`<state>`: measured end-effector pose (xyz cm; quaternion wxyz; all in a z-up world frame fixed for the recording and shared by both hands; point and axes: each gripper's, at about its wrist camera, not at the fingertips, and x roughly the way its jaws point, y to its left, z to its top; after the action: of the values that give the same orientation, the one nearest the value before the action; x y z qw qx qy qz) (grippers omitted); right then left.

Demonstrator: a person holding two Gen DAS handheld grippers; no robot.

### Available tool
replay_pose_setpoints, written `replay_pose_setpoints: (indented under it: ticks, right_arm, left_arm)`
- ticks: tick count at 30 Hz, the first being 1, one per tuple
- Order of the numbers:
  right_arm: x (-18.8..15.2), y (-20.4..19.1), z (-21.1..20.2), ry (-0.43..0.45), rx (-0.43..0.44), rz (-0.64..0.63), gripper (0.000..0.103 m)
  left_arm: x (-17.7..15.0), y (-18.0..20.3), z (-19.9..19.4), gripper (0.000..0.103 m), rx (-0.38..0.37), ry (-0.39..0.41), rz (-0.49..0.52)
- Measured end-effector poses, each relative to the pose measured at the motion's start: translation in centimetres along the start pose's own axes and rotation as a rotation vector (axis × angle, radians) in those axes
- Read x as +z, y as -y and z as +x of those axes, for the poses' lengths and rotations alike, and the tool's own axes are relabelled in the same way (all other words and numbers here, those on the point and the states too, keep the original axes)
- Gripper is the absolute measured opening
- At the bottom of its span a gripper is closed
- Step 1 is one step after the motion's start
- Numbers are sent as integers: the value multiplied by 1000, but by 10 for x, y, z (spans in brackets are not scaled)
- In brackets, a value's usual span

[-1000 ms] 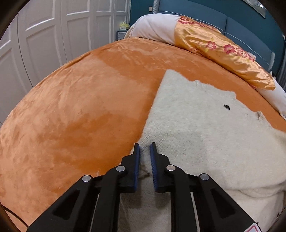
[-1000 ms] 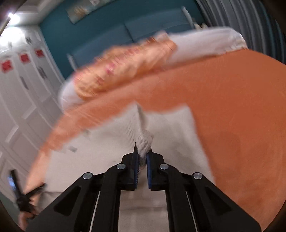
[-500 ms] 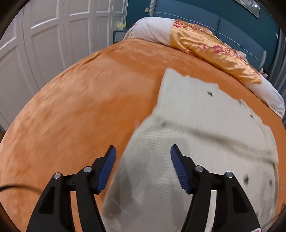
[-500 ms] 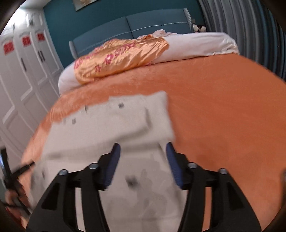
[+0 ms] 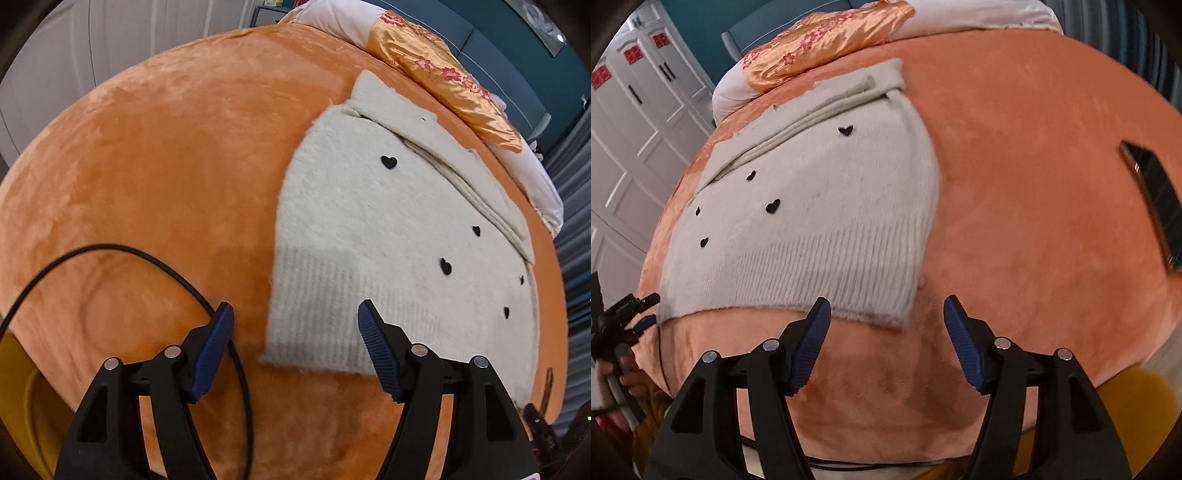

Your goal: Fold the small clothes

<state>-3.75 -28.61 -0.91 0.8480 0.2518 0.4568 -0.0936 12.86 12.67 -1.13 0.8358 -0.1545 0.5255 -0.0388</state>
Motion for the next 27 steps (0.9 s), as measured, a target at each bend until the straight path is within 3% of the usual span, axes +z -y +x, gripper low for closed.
replay_pose_setpoints:
  ticks: [6,7,8,9,10,11,15,19,23,27]
  right_arm:
    - [5,-6,17,-9,60,40,62]
    - [7,-8,19,-2,55,38,50]
    - [7,-8,19,2,62,35,41]
    - [8,-9,20,7,63,33,14]
    - [11,-10,17,16,64,34,5]
    - [12,-12,11,39,63,36,5]
    - [19,-24,-38,172,76,-9,3]
    - [13,-32,-89,232,85,-77,3]
    - [-11,-26,-128,214,74,-125,3]
    - [-62,-15,-162,101,53,-188,3]
  left_arm:
    - [9,4,15,73,-35,-21,-35]
    - [12,5,17,71,-44,-19,-37]
    - [14,7,17,64,-48,-17,-34]
    - [15,8,16,33,-70,-16,-23]
    - [18,10,16,6,-96,-32,-8]
    - [20,11,15,6,-116,-43,-6]
    - [27,20,-37,5,-172,74,29]
    - [18,25,-92,4,-226,126,72]
    - [-11,19,-139,4,-217,133,119]
    - [-70,2,-172,4,-161,51,168]
